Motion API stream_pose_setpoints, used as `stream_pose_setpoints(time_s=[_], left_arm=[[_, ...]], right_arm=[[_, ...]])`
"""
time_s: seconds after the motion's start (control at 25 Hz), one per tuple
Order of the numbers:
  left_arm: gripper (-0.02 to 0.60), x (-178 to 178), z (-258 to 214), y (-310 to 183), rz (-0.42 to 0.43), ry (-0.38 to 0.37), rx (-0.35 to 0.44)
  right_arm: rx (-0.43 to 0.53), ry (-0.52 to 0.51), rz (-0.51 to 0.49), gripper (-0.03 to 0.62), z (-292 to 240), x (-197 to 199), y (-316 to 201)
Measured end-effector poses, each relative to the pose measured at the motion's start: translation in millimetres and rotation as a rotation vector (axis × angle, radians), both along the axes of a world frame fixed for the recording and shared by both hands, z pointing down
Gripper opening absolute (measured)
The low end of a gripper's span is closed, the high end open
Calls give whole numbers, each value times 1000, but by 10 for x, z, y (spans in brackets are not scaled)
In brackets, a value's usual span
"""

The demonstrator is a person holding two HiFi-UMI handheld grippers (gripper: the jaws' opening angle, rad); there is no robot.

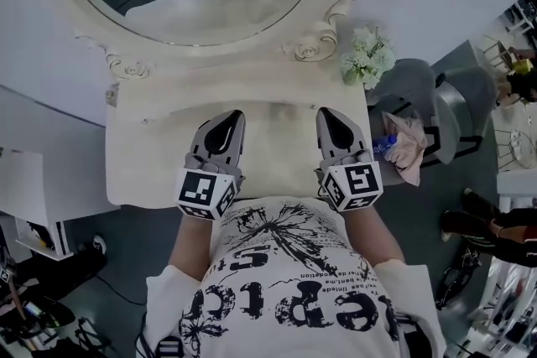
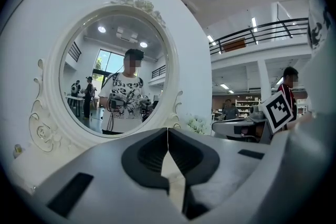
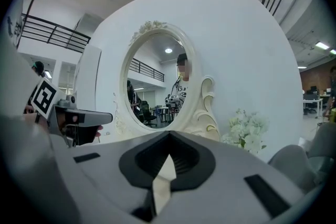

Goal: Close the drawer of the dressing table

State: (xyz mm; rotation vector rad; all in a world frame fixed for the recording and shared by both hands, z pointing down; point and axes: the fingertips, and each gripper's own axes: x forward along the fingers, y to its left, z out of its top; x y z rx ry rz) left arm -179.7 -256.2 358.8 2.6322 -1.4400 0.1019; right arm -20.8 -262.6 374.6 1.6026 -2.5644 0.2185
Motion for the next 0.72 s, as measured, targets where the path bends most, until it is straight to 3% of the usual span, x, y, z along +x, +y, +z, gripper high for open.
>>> stream_pose_setpoints(time_s=[0.72], left_arm=[[20, -24, 23, 105, 1, -17, -19]], right_arm=[[56, 14, -10, 17, -41, -122, 102]])
